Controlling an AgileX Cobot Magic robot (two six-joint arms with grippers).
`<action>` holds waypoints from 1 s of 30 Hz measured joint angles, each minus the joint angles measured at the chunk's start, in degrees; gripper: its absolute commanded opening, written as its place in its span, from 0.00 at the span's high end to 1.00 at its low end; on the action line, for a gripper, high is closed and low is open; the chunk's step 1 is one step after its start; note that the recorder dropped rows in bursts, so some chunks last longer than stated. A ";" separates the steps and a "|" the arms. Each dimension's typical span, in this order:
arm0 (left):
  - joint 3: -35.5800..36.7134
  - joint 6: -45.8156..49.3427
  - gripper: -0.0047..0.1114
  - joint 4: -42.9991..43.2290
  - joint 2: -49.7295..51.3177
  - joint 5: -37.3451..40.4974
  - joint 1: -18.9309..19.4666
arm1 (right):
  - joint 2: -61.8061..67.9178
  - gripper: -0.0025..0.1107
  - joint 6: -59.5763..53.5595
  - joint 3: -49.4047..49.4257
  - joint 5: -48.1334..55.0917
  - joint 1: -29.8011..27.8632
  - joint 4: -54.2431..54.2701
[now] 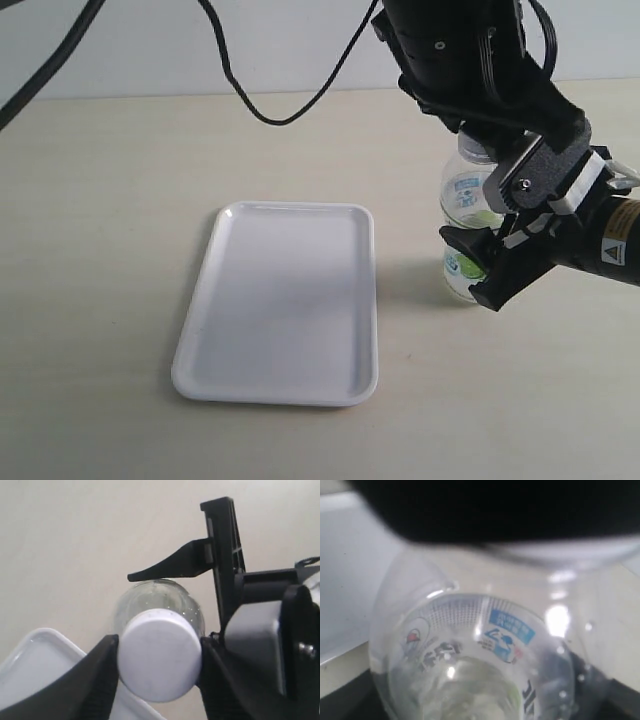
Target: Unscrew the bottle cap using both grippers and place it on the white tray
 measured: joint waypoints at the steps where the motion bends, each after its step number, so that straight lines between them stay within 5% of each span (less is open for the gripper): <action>1: 0.00 -2.01 0.96 -0.12 0.00 0.00 0.00 | 0.00 0.98 0.00 0.00 0.00 0.00 -0.04; 17: 0.00 -37.48 0.96 -7.60 0.24 -1.52 4.72 | 0.00 0.98 1.06 0.00 0.21 0.00 0.80; 30: 0.11 -46.59 0.96 -13.69 0.94 -1.04 7.92 | 0.00 0.98 1.19 0.00 0.75 0.00 0.80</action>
